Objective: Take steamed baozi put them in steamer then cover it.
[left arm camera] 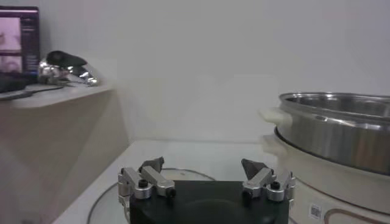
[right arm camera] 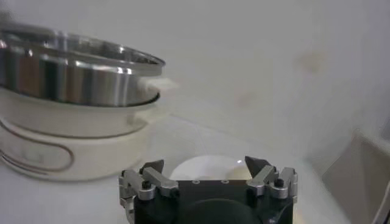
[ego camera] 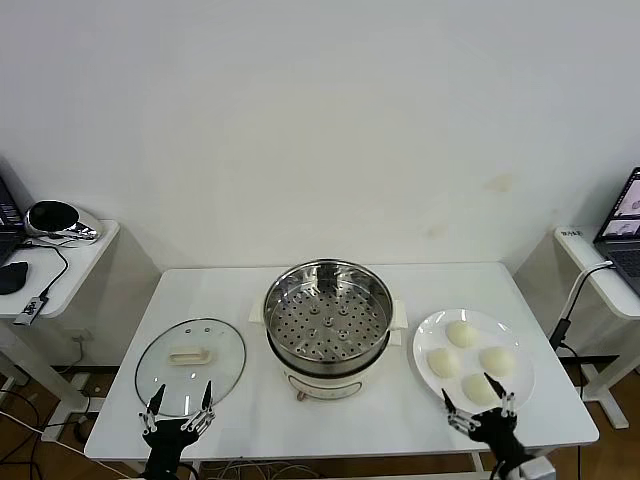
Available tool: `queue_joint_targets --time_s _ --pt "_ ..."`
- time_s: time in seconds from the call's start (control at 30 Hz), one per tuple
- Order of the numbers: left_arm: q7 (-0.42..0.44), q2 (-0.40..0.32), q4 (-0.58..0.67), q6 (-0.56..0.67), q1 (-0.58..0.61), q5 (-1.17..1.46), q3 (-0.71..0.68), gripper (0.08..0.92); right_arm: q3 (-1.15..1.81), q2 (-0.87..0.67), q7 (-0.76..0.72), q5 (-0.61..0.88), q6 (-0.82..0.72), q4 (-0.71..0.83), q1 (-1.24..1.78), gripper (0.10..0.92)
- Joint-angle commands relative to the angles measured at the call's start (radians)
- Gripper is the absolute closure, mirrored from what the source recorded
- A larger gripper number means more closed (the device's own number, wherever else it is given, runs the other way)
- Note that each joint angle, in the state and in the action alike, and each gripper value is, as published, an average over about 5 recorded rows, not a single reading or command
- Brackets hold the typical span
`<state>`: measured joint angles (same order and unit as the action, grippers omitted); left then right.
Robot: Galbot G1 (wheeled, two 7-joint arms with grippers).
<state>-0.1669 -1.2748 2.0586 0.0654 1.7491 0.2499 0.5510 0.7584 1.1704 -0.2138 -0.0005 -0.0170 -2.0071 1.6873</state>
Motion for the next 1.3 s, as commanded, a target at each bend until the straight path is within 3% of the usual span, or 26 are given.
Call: queue_joint_targets --time_s 0.03,0.27,0.47,0.8,1.3 --pt "0.010 0.034 0.005 -0.028 -0.027 -0.019 0.004 0.177 0.058 -0.292 -0.077 -0.167 -0.068 0.059 -0.147 0.203" --pt "0.007 0.047 0.006 -0.028 -0.029 -0.032 0.013 0.177 -0.025 -0.610 -0.320 -0.204 -0.134 0.212 -0.401 0.203" --pt "0.004 0.050 0.010 -0.026 -0.022 -0.037 0.025 0.177 -0.406 -0.731 -0.546 -0.231 -0.108 0.391 -0.828 0.203" --pt "-0.003 0.046 0.010 -0.039 -0.024 -0.052 0.050 0.177 -1.100 -0.615 -0.832 -0.370 0.011 0.760 -1.497 0.203" --pt "-0.003 0.053 0.015 -0.062 -0.035 -0.053 0.081 0.177 -1.344 -0.403 -0.949 -0.385 0.067 1.011 -1.641 0.203"
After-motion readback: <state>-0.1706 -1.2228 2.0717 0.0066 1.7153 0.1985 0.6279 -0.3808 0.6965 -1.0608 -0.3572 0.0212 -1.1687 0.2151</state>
